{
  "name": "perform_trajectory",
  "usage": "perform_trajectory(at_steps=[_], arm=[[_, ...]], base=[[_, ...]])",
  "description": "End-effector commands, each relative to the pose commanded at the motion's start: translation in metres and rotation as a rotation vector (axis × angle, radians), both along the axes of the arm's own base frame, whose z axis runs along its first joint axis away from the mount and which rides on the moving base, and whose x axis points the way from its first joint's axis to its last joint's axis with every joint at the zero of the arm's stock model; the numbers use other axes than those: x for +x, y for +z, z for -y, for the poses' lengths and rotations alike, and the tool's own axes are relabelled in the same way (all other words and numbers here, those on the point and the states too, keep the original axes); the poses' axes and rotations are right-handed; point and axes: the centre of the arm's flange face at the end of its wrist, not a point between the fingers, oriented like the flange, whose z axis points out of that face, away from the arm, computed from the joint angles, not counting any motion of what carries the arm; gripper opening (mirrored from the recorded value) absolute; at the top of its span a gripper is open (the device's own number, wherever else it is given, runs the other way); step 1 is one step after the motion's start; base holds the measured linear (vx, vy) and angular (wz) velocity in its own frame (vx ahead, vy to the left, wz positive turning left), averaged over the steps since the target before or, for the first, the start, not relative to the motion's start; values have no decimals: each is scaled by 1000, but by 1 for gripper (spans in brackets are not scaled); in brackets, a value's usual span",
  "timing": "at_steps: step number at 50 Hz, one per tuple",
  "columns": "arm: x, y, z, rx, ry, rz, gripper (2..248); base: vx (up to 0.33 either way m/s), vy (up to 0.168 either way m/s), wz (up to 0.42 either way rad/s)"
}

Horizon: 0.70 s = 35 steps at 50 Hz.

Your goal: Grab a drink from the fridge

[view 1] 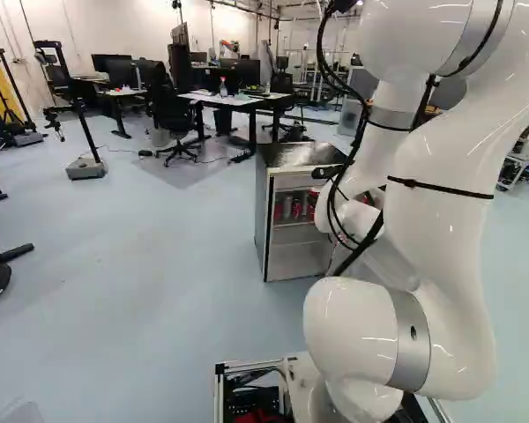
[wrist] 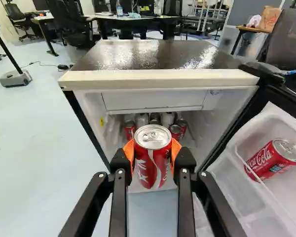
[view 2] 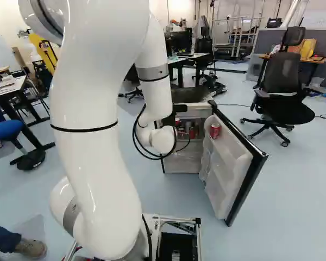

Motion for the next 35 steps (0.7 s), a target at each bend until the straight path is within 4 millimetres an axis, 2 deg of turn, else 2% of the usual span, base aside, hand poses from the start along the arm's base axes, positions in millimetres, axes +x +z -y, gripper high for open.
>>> perform_trajectory(at_steps=[35], arm=[[10,36,0,-34,10,85,94]], base=[[0,0,0]])
